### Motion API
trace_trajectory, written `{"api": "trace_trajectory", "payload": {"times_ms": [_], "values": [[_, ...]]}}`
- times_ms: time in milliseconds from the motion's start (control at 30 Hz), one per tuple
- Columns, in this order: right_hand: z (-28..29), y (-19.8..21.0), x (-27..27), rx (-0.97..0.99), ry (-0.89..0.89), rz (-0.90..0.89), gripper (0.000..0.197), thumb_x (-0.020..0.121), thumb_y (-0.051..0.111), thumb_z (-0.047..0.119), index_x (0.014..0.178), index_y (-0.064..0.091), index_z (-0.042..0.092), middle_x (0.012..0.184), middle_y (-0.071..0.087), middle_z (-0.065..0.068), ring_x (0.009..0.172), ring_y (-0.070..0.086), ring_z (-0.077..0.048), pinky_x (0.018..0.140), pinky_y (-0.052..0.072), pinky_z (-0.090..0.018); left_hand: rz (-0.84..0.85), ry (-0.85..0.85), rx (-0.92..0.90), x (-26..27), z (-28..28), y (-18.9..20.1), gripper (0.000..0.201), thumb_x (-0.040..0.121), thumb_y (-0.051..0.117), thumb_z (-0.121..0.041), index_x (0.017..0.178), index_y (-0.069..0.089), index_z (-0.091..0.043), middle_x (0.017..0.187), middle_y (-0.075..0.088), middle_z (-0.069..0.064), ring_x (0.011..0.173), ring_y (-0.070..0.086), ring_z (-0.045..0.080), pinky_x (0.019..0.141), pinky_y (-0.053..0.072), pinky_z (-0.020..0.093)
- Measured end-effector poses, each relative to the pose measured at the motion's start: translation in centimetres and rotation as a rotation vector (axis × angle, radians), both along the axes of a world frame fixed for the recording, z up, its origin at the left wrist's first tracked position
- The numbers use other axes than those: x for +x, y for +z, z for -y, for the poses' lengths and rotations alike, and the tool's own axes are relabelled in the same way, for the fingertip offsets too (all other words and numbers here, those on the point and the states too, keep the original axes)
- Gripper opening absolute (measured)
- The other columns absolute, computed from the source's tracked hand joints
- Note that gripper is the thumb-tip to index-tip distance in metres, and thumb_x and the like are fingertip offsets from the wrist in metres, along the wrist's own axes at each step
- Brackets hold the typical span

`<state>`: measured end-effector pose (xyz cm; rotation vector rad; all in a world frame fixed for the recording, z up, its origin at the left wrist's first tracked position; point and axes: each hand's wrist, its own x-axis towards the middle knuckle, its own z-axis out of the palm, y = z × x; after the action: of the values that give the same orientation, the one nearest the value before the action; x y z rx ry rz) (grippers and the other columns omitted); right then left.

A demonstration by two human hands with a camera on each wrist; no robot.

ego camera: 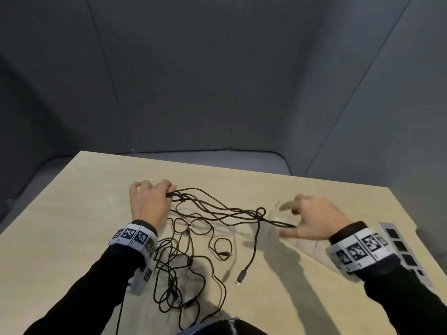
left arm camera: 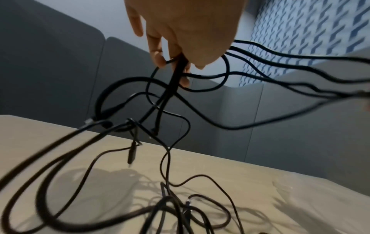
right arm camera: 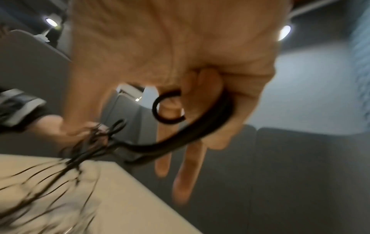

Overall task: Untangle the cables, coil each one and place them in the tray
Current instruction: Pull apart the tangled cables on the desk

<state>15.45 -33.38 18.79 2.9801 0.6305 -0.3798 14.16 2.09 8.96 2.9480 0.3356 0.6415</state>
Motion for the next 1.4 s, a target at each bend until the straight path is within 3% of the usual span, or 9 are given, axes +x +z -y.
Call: {"api": "trace_trajectory", "payload": {"times_ms": [100, 233, 333, 467, 667, 767, 867, 1100, 1400], "values": [[-0.2, -1.5, -0.1, -0.044, 0.037, -0.021, 0.023, 0.081, 0.059, 0.047, 0.099, 0.067, 0.033, 0.090, 0.069, 0.005, 0.096, 0.061, -0.022, 0.076, 0.050, -0.030, -0.127, -0.025, -0.030, -0.1, -0.4, 0.0, 0.020, 0.085, 0.059, -0.032, 0.105, 0.063, -0.028, 0.086, 0.069, -0.003, 0.096, 0.055, 0.024, 0.100, 0.025, 0.043], [-0.8, -0.1, 0.0, 0.139, 0.053, 0.008, 0.021, 0.090, 0.052, 0.046, 0.094, 0.066, 0.032, 0.085, 0.069, 0.007, 0.086, 0.060, -0.022, 0.069, 0.045, -0.029, -0.617, -0.246, 0.018, -0.7, 0.5, -0.5, 0.081, 0.074, 0.057, -0.057, 0.142, 0.030, -0.023, 0.145, 0.042, 0.002, 0.136, 0.033, 0.027, 0.113, 0.008, 0.055], [-3.0, 0.2, 0.1, 0.146, 0.117, 0.086, 0.025, 0.092, 0.048, 0.045, 0.093, 0.065, 0.027, 0.083, 0.068, 0.004, 0.085, 0.058, -0.024, 0.065, 0.042, -0.029, -0.620, -0.330, 0.009, -1.2, 3.8, 1.1, 0.106, 0.058, 0.055, -0.070, 0.144, 0.022, -0.019, 0.148, 0.033, 0.004, 0.132, 0.039, 0.023, 0.113, 0.014, 0.055], [-6.0, -0.7, 0.0, 0.131, 0.228, 0.114, 0.025, 0.093, 0.047, 0.043, 0.088, 0.064, 0.025, 0.081, 0.067, 0.000, 0.084, 0.058, -0.027, 0.062, 0.035, -0.028, -0.229, -0.545, -0.251, -1.5, 8.2, 3.7, 0.093, 0.058, 0.056, -0.082, 0.129, 0.040, -0.024, 0.128, 0.052, -0.009, 0.114, 0.052, 0.010, 0.107, 0.033, 0.038], [-6.9, 0.1, 0.3, 0.220, 0.305, 0.158, 0.030, 0.093, 0.044, 0.049, 0.090, 0.062, 0.026, 0.086, 0.069, 0.005, 0.082, 0.061, -0.024, 0.063, 0.047, -0.034, -0.177, -0.689, -0.842, -1.0, 9.7, 1.3, 0.048, 0.083, 0.068, -0.021, 0.122, 0.041, -0.026, 0.089, 0.069, -0.008, 0.081, 0.063, 0.002, 0.080, 0.047, 0.015], [-5.2, 2.3, 0.7, 0.451, 0.192, 0.293, 0.024, 0.091, 0.052, 0.044, 0.085, 0.065, 0.026, 0.075, 0.069, 0.004, 0.074, 0.061, -0.025, 0.064, 0.049, -0.034, -0.324, -0.668, -0.603, -0.7, 8.0, -0.4, 0.034, 0.088, 0.052, -0.012, 0.119, 0.044, -0.021, 0.093, 0.068, -0.018, 0.071, 0.062, 0.003, 0.070, 0.048, 0.023], [-2.4, 4.6, 1.6, 0.516, -0.027, 0.418, 0.021, 0.090, 0.052, 0.045, 0.085, 0.066, 0.029, 0.071, 0.066, 0.001, 0.075, 0.059, -0.029, 0.068, 0.050, -0.035, -0.445, -0.603, -0.453, -0.6, 5.3, -2.9, 0.027, 0.090, 0.045, -0.011, 0.112, 0.050, -0.024, 0.103, 0.064, -0.015, 0.096, 0.062, 0.013, 0.085, 0.050, 0.033], [2.0, 5.8, 1.6, 0.772, -0.360, 0.594, 0.023, 0.092, 0.054, 0.034, 0.092, 0.070, 0.017, 0.076, 0.065, -0.013, 0.079, 0.055, -0.030, 0.069, 0.039, -0.033, -0.188, -0.553, -0.256, -0.1, 1.9, -4.2, 0.032, 0.077, 0.050, -0.005, 0.103, 0.058, -0.022, 0.095, 0.065, -0.014, 0.091, 0.062, 0.007, 0.116, 0.016, 0.037], [4.0, 6.3, 1.9, 1.384, -0.518, 0.823, 0.016, 0.089, 0.053, 0.032, 0.080, 0.065, 0.028, 0.061, 0.058, 0.022, 0.062, 0.046, 0.004, 0.062, 0.039, -0.016, -0.326, -0.219, -0.052, 0.7, 1.9, -3.6, 0.027, 0.075, 0.060, -0.025, 0.101, 0.062, -0.032, 0.107, 0.064, -0.016, 0.114, 0.054, 0.008, 0.113, -0.014, 0.046]]}}
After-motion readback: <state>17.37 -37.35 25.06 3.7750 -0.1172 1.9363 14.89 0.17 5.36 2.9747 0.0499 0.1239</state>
